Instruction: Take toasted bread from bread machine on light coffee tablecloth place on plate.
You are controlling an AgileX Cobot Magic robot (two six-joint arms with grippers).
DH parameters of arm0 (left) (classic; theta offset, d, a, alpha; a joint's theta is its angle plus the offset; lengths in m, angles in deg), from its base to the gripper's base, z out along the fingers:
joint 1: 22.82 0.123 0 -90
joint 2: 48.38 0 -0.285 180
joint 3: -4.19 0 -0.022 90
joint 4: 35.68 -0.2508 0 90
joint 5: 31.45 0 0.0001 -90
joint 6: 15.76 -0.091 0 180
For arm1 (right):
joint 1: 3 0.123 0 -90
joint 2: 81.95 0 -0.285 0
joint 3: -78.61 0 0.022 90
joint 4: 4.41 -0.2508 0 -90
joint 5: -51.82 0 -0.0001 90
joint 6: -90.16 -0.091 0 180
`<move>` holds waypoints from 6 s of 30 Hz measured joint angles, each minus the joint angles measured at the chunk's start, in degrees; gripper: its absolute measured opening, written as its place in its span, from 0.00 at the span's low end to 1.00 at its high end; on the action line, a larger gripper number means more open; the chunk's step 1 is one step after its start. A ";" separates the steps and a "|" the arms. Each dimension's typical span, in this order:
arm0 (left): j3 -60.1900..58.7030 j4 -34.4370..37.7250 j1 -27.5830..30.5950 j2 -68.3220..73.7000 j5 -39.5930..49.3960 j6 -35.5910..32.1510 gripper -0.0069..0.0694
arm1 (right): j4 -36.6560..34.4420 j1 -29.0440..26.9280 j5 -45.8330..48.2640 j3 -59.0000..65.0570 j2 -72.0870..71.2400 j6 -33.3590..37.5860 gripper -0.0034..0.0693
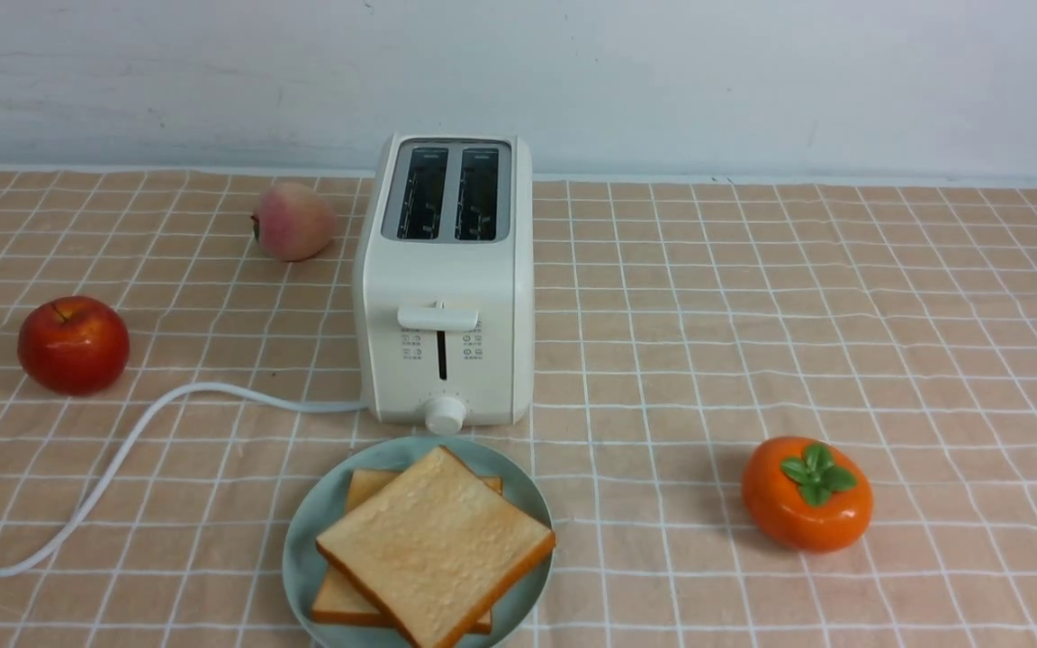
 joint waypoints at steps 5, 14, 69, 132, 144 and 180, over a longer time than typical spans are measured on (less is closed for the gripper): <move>0.00 0.10 0.00 0.00 0.00 0.00 0.07 | 0.00 0.00 0.00 0.00 0.00 0.00 0.07; 0.00 0.10 0.00 0.00 0.94 0.00 0.07 | 0.00 0.00 0.00 0.00 0.00 0.00 0.08; -33.68 -10.48 9.98 -13.83 -17.20 -1.49 0.08 | 0.05 0.00 -0.70 0.00 0.00 -0.05 0.19; -33.68 -10.55 9.98 -13.84 -16.92 -1.49 0.11 | -30.65 -34.77 12.42 19.61 -12.67 31.43 0.29; -33.68 -10.55 9.98 -13.84 -16.92 -1.49 0.13 | -30.65 -34.77 12.42 19.61 -12.67 31.43 0.31; -33.68 -10.55 9.98 -13.84 -16.92 -1.49 0.17 | -30.64 -34.77 12.42 19.61 -12.67 31.52 0.37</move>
